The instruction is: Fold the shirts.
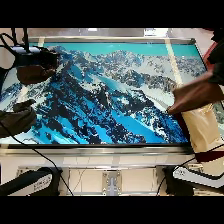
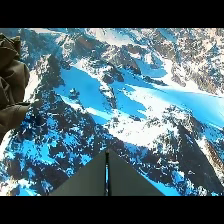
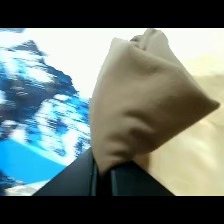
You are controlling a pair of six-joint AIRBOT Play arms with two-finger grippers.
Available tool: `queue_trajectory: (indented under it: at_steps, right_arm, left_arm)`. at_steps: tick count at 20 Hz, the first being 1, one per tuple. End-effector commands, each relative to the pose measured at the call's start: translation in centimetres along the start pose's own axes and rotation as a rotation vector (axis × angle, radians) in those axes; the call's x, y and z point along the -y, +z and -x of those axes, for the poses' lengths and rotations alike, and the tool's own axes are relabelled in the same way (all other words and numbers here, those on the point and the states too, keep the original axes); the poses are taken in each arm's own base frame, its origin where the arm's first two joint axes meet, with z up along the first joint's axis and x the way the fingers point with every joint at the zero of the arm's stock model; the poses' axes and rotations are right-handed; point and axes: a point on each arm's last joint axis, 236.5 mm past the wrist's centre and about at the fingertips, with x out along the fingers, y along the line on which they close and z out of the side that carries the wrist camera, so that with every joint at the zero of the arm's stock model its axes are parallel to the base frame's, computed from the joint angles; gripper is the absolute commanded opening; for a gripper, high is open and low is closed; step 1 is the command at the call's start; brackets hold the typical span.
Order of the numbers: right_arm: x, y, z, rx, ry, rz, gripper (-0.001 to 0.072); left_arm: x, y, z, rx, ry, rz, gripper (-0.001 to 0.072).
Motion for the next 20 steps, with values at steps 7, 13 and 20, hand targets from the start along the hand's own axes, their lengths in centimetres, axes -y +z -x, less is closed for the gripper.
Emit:
queue_trajectory:
  at_steps: [7,13,20]
  right_arm:
    - [18.2,-17.7,-1.7,-0.532,-0.492,-0.408,0.0027]
    - [19.8,-21.2,-2.8,-0.628,-0.580,-0.425,0.0448]
    - [3.1,0.0,-2.6,0.164,0.047,-0.193,0.0446]
  left_arm:
    - [2.0,0.3,0.1,0.010,-0.084,0.062,0.0013]
    - [2.0,0.3,0.1,0.010,-0.083,0.091,0.0013]
    - [2.0,0.2,-0.2,0.005,-0.084,0.092,0.0013]
